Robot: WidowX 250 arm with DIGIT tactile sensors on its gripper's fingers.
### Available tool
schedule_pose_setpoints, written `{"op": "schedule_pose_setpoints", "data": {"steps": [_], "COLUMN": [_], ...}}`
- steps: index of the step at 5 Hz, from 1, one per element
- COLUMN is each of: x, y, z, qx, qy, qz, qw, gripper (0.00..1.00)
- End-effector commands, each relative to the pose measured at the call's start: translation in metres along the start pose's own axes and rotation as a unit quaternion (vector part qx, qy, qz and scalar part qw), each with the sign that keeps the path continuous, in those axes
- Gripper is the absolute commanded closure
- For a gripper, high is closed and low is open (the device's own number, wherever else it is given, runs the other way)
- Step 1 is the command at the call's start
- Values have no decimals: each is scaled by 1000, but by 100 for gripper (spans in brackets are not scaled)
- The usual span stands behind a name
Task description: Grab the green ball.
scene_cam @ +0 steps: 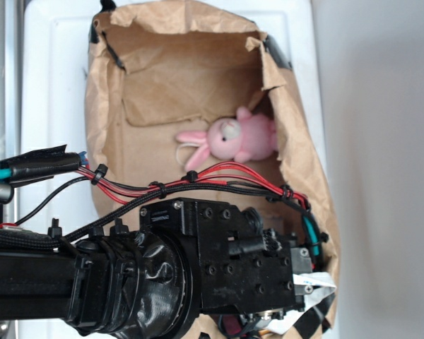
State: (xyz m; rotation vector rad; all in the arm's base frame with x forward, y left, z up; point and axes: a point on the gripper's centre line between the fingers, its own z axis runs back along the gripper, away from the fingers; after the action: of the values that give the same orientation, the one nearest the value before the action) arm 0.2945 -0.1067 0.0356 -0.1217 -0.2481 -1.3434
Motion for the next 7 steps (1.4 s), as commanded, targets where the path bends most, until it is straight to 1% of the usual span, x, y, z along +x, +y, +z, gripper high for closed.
{"op": "schedule_pose_setpoints", "data": {"steps": [1, 2, 3, 4, 5, 6, 7], "x": [21, 21, 15, -25, -66, -92, -99], "y": [-7, -7, -3, 26, 50, 55, 51], "z": [14, 14, 21, 50, 91, 119, 142], "qx": [7, 6, 14, 23, 45, 70, 131], "qy": [-37, -36, -36, -49, -62, -66, -44], "qz": [21, 29, 48, 101, 192, 251, 334], "qw": [999, 999, 998, 993, 978, 963, 932], "gripper": [100, 100, 100, 100, 100, 100, 100]}}
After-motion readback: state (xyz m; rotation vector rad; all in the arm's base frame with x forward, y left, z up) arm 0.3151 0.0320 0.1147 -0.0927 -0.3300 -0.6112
